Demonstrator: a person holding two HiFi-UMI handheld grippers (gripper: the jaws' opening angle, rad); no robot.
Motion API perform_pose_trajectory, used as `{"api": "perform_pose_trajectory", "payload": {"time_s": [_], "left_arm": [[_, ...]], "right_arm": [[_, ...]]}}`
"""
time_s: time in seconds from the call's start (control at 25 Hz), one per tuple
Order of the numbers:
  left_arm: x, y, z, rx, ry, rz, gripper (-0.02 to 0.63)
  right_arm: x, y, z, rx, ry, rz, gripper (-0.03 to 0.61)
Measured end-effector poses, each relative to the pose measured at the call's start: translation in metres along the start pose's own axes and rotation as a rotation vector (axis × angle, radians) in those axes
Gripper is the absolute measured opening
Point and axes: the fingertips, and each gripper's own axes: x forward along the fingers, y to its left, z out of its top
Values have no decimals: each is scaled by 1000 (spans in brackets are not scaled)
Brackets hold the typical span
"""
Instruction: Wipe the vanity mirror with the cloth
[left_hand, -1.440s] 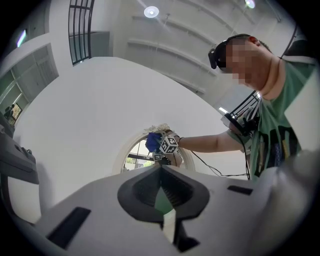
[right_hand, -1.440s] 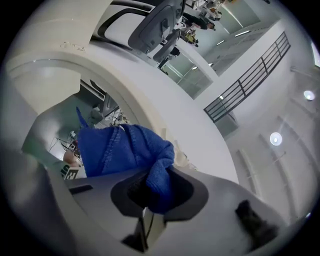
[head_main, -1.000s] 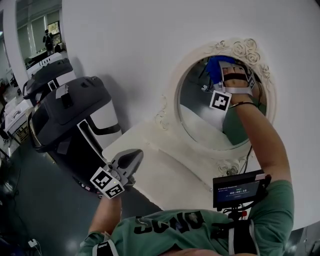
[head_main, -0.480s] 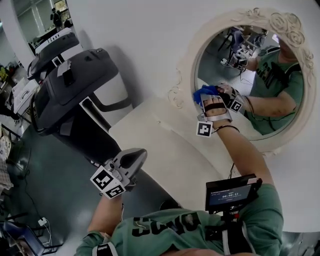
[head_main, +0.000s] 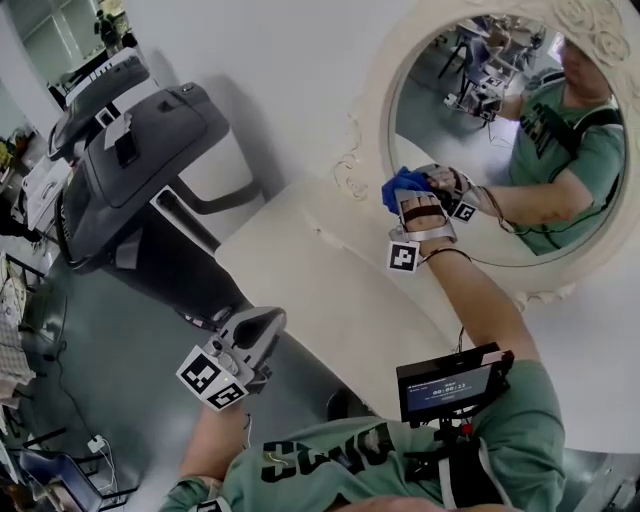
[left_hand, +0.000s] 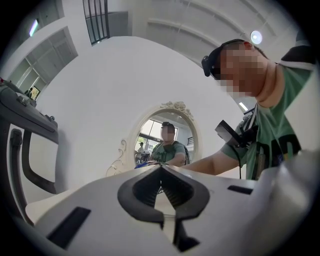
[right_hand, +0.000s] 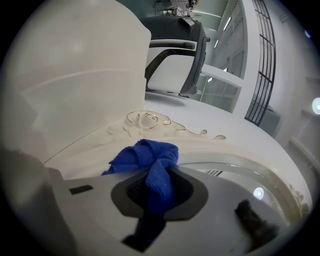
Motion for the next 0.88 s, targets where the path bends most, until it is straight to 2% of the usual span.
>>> {"api": "perform_pose_trajectory", "payload": {"time_s": [0.08, 0.16, 0.28, 0.4, 0.64, 0.76, 0.88], "left_arm": [[0, -7, 8, 16, -10, -9, 11], [-1, -12, 21, 33, -30, -15, 11], [1, -21, 44, 58, -68, -34, 9], [3, -35, 65, 89, -102, -63, 11], [8, -51, 99, 142, -193, -109, 11], [6, -51, 107, 155, -219, -110, 11], [4, -50, 115, 154, -247, -108, 11]], "right_arm": [[-8, -5, 11, 80, -89, 52, 44], [-20, -29, 6, 61, -119, 38, 46], [-45, -86, -23, 10, -84, -3, 46], [-75, -173, -64, -61, -17, -135, 46], [-130, -351, -152, -130, 153, -425, 46], [-150, -410, -182, -142, 238, -511, 46], [-155, -430, -203, -158, 306, -515, 46]]}}
